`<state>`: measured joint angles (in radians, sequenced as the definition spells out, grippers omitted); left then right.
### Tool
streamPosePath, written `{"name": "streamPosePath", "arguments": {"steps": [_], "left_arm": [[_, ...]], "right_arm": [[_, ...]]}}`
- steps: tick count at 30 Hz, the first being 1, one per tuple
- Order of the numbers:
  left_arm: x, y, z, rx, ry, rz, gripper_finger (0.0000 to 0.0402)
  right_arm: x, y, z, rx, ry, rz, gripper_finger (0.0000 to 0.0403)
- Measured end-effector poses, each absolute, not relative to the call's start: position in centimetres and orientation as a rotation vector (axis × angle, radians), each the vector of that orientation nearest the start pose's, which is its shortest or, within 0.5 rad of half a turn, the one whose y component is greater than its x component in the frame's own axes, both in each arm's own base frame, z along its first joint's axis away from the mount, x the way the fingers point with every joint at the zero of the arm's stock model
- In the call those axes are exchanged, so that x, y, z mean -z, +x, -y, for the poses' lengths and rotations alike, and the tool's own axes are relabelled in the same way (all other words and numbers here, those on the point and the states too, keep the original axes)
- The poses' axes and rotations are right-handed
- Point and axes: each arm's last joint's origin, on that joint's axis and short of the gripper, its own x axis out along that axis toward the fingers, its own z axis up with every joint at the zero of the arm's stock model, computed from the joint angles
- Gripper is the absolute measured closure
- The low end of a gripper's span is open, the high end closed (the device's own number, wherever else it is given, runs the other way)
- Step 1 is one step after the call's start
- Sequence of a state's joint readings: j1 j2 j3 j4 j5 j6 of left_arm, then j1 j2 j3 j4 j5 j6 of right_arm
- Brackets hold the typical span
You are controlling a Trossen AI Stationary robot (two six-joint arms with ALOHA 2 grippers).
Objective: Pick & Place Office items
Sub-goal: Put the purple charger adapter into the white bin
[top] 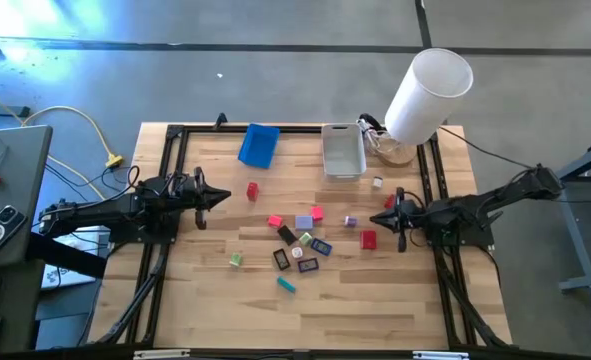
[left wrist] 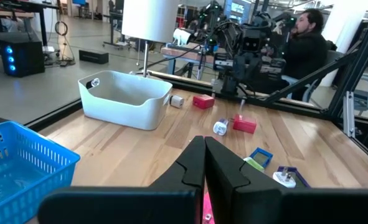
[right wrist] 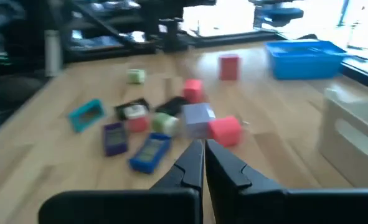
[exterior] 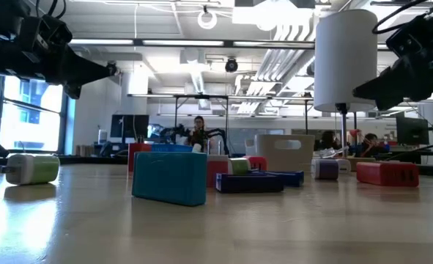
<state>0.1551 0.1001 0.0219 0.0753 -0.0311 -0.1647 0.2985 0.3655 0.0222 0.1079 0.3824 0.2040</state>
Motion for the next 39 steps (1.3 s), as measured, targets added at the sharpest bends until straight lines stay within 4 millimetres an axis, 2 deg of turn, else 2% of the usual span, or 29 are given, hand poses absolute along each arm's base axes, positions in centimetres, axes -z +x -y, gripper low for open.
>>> {"name": "streamPosePath", "arguments": {"steps": [4, 7, 11, 18, 23, 31, 39], "left_arm": [[-17.0, 10.2, -1.7, -0.186, -0.164, 0.013, 0.0400], [-17.0, 10.2, -1.7, -0.186, -0.164, 0.013, 0.0400], [-17.0, 10.2, -1.7, -0.186, -0.164, 0.013, 0.0400], [-17.0, 10.2, -1.7, -0.186, -0.164, 0.012, 0.0400], [-17.0, 10.2, -1.7, -0.186, -0.164, 0.013, 0.0400], [-17.0, 10.2, -1.7, -0.186, -0.163, 0.012, 0.0400], [-17.0, 10.2, -1.7, -0.186, -0.135, 0.010, 0.0400]], "right_arm": [[-15.0, 11.6, -2.4, 0.114, 0.126, -0.235, 0.0394], [-15.8, 11.9, -2.4, 0.161, 0.138, -0.259, 0.0372], [-17.0, 12.5, -2.5, 0.229, 0.138, -0.362, 0.0318], [-19.3, 14.4, -3.1, 0.246, 0.129, -0.553, 0.0209], [-20.4, 16.2, -3.8, 0.230, 0.145, -0.678, 0.0157], [-20.7, 19.1, -4.3, 0.231, 0.134, -0.808, 0.0136], [-18.9, 21.5, -2.4, 0.248, 0.160, -0.971, 0.0144]]}}
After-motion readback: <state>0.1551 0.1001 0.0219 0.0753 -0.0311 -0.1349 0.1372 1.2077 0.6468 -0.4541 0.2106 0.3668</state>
